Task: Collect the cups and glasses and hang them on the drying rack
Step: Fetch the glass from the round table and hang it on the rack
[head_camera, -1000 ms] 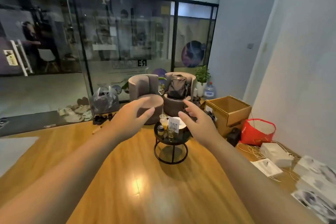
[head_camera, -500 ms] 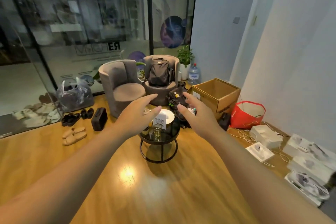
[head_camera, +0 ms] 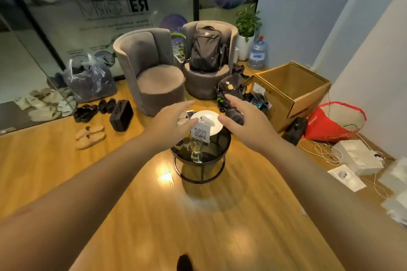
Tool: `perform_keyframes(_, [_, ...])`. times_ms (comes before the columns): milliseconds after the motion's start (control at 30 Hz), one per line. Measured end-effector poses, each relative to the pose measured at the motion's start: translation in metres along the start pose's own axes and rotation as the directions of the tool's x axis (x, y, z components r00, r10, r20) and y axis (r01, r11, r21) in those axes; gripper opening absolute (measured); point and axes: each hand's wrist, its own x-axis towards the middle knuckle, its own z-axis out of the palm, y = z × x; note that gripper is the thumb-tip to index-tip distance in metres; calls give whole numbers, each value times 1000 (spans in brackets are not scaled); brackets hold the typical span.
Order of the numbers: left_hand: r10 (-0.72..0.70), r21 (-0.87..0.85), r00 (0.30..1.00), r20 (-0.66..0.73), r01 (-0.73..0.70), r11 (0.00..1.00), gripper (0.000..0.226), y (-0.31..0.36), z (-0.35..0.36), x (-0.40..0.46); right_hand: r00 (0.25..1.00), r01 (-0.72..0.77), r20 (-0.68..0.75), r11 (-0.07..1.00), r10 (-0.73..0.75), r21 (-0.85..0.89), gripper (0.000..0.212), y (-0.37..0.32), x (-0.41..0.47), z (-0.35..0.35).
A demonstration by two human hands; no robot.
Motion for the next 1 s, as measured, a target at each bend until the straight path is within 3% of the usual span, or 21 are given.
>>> perform_keyframes(233, [-39, 5, 997, 67, 39, 999, 61, -86, 72, 109, 994, -87, 72, 996, 88, -4, 67, 87, 99, 85])
perform_keyframes(500, [-112, 10, 988, 108, 111, 994, 81, -193, 195, 200, 981, -92, 168, 996, 95, -22, 77, 204, 199, 196])
perform_keyframes(800, [-228, -27, 959, 166, 236, 971, 91, -288, 349, 235, 950, -94, 302, 995, 81, 29, 81, 331, 245, 307])
perform_keyframes(1000, [-334, -58, 933, 134, 344, 937, 122, -331, 424, 254, 935, -142, 343, 983, 93, 120, 83, 389, 253, 362])
